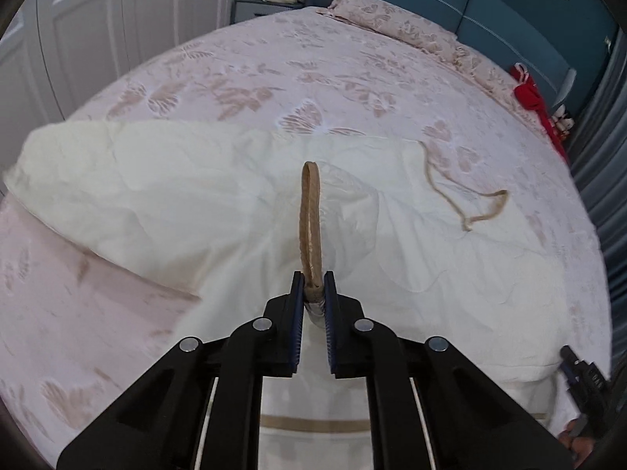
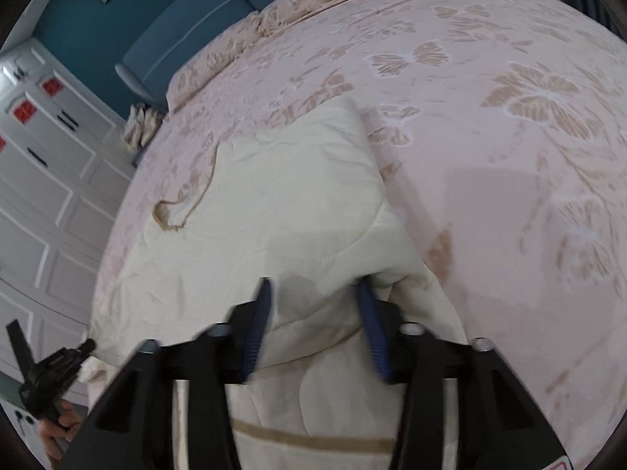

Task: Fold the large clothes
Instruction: 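Lift the held hem with both tools and fold it up over the jacket toward the collar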

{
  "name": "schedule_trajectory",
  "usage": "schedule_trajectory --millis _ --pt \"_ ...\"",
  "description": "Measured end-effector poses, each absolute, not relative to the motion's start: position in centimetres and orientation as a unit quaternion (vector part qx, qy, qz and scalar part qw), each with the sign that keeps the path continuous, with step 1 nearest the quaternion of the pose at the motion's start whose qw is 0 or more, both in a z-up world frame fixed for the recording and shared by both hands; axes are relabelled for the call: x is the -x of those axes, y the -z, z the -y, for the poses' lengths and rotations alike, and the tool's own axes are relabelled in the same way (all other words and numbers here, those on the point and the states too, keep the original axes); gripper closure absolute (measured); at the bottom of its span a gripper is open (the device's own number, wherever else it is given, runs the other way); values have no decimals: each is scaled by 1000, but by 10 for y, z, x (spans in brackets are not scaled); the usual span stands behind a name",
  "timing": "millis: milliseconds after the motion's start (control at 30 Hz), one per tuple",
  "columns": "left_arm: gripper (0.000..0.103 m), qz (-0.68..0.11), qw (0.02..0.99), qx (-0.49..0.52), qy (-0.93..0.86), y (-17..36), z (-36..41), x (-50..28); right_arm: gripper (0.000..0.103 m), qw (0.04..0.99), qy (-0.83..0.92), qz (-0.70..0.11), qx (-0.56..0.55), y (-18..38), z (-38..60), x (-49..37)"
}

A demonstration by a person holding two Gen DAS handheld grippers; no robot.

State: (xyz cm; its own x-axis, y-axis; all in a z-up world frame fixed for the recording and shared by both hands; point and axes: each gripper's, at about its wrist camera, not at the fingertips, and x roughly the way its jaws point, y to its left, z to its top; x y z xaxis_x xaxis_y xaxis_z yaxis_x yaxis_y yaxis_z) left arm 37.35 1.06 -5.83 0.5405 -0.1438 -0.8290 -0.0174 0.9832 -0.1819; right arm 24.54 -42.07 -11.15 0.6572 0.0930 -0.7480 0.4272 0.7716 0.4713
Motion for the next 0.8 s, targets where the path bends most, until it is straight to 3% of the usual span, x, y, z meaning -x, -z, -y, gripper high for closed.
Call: schedule_trajectory --millis 33,233,800 --pt "94 -476 876 73 27 60 -12 -374 89 852 100 -403 -320 110 420 -247" --pt "94 -497 867 41 6 92 -8 -374 97 861 123 -420 -259 107 414 -249" --pt "93 -448 891 -66 -34 136 23 -352 97 877 189 -435 -81 149 376 -258"
